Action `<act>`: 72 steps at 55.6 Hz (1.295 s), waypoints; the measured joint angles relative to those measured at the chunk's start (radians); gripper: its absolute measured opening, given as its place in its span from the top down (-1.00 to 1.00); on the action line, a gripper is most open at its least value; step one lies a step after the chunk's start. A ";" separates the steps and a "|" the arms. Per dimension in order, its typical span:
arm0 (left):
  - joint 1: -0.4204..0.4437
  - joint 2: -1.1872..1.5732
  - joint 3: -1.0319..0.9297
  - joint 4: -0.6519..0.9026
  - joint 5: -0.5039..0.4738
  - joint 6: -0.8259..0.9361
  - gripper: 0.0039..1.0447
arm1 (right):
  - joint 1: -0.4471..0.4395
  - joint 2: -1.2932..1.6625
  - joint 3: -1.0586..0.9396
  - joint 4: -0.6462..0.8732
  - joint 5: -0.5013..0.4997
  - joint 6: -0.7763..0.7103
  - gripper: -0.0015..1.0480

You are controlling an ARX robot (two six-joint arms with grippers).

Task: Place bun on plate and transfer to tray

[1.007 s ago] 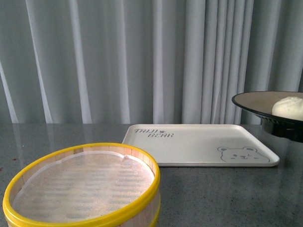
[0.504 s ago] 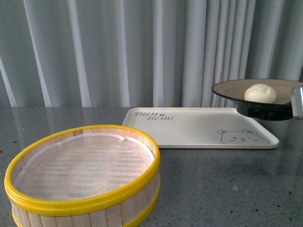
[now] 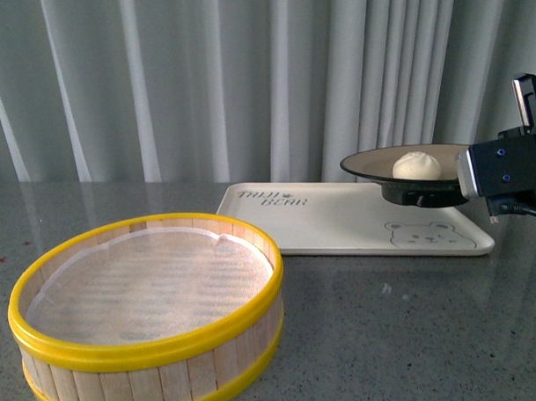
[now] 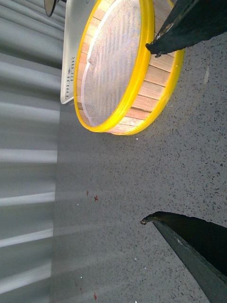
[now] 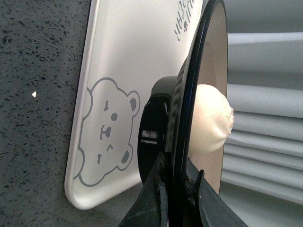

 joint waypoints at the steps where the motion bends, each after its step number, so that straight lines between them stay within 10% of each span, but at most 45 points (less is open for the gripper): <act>1: 0.000 0.000 0.000 0.000 0.000 0.000 -0.88 | 0.000 0.010 0.007 0.000 0.002 0.000 0.95; 63: 0.000 0.000 0.000 0.000 0.000 0.000 -0.88 | 0.069 0.195 0.097 0.072 0.051 0.092 0.95; 72: 0.000 0.000 0.000 0.000 0.000 0.000 -0.88 | 0.076 0.204 0.098 0.085 0.057 0.093 0.50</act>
